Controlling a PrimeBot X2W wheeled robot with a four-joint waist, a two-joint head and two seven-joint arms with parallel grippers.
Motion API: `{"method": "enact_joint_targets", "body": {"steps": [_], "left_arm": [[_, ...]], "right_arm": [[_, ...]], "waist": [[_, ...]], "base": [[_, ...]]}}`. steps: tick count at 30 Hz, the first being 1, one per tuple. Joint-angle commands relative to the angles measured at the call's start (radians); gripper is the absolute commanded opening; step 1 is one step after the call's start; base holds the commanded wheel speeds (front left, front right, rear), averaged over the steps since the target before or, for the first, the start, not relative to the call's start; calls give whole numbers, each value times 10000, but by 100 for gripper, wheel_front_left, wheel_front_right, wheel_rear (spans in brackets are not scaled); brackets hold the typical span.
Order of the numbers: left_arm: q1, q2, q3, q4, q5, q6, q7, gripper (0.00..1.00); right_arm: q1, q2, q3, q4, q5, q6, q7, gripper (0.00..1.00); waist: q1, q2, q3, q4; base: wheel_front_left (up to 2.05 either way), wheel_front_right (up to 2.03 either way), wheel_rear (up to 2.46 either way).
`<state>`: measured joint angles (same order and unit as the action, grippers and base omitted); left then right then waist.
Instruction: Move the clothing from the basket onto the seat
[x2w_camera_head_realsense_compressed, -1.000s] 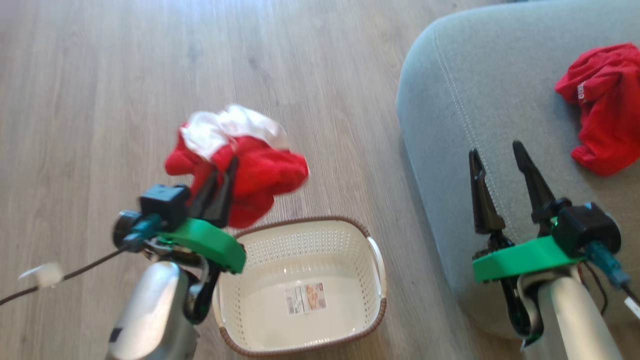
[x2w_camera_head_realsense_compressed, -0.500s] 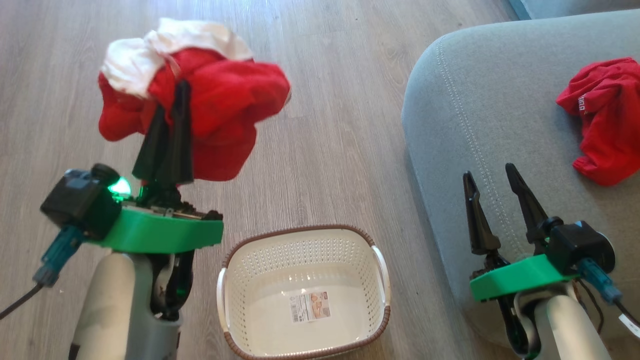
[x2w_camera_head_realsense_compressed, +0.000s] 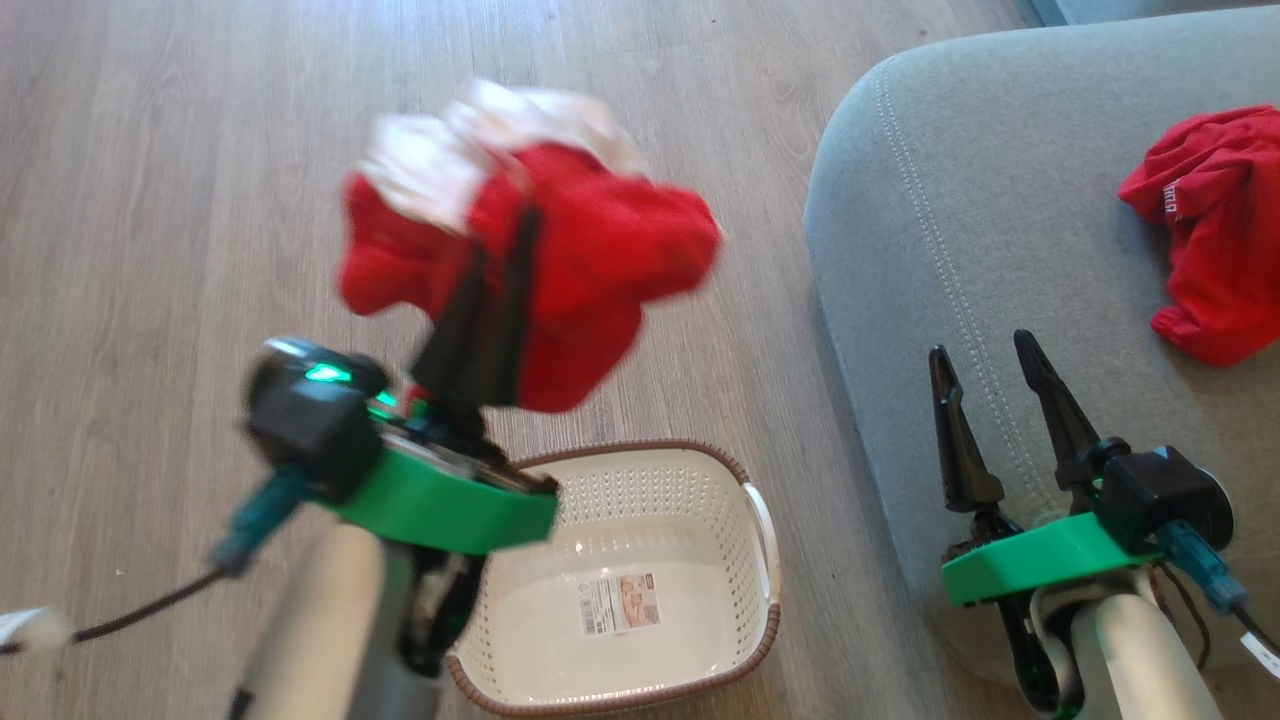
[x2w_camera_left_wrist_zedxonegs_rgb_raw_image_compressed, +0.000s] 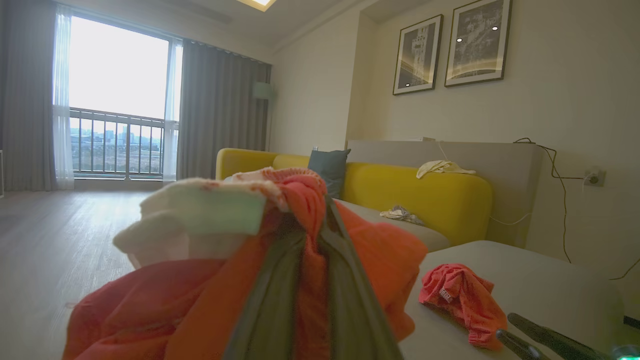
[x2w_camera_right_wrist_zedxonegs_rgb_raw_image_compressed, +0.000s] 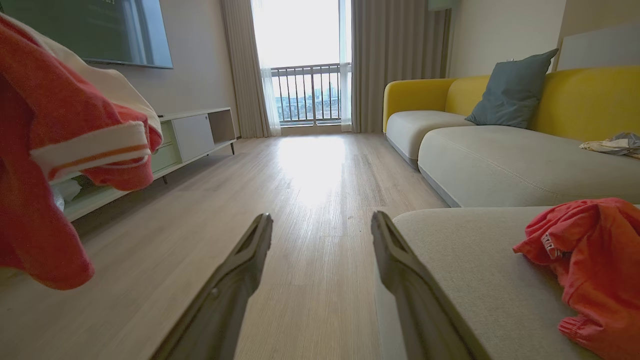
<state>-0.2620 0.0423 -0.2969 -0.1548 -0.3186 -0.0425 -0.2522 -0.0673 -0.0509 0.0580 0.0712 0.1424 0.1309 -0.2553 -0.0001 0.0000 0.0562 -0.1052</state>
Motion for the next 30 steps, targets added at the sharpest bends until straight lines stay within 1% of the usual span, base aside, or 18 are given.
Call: {"method": "enact_joint_targets", "body": {"steps": [1, 5, 6, 9, 11, 17, 24, 30], "left_arm": [[-134, 80, -86, 69, -74, -179, -95, 0], [-49, 80, -918, 1052, -9, -469, -95, 0], [-49, 80, -918, 1052, -9, -469, -95, 0], [-107, 80, -1378, 1644, -30, -594, -95, 0], [-179, 80, -1512, 1856, -94, -633, -95, 0], [-328, 80, -1581, 2055, -107, -681, -95, 0], [-358, 80, -1397, 2003, -180, -679, -95, 0], [-412, 80, -1227, 2003, -111, -674, -95, 0]], "right_arm": [[-109, 7, 179, -324, 13, -2, -65, 100], [-82, 7, 186, -331, 30, -2, -65, 100], [-82, 7, 186, -331, 30, -2, -65, 100], [-82, 7, 197, -335, 50, -2, -65, 100], [-95, 7, 203, -332, 60, -2, -65, 100], [-134, 7, 196, -313, 78, -2, -65, 100], [-131, 7, 201, -298, 84, -2, -65, 100], [-145, 7, 532, -373, 23, -2, -65, 100]], "waist": [[1, 0, -1, -6], [1, 0, 29, -16], [1, 0, 29, -16], [1, 0, 80, -23], [1, 0, 115, -35], [1, 0, 167, -78], [1, 0, 139, -135], [1, 0, 210, -220]], "base": [[0, 0, 0], [0, 0, 0], [0, 0, 0], [0, 0, 0], [0, 0, 0], [0, 0, 0], [0, 0, 0], [0, 0, 0]]}}
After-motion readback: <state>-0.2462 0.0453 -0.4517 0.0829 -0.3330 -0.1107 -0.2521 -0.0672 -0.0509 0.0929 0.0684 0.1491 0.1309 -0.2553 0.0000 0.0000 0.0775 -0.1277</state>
